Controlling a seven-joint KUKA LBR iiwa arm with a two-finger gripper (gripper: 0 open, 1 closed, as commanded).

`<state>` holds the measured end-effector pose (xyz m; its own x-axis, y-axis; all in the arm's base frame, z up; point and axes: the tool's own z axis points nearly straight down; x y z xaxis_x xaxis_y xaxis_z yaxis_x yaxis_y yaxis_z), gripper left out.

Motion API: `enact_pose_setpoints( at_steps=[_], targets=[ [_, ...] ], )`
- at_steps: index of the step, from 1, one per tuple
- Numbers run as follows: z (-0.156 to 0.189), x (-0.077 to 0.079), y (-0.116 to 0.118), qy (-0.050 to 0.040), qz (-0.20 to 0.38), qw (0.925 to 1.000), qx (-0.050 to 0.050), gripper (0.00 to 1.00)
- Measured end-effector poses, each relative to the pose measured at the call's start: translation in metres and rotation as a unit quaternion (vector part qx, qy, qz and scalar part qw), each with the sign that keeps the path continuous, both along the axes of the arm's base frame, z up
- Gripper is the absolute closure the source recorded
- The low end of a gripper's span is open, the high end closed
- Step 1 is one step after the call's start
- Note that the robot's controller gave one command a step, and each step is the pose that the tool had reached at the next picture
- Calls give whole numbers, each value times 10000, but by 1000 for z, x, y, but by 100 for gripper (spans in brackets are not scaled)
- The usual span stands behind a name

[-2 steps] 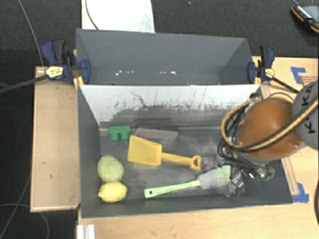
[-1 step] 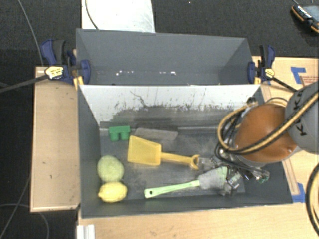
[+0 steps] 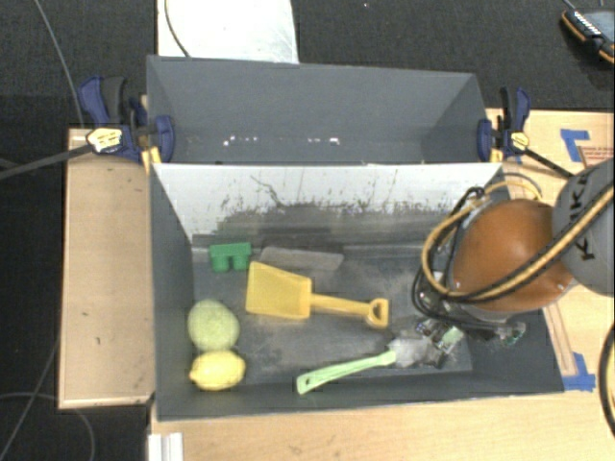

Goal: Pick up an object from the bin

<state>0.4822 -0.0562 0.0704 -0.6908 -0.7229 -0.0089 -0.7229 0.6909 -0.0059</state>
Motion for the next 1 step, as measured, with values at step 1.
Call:
enact_pose_setpoints(
  at_steps=[1],
  targets=[
    [0, 0, 0, 2, 0, 10000, 1, 100]
  ],
)
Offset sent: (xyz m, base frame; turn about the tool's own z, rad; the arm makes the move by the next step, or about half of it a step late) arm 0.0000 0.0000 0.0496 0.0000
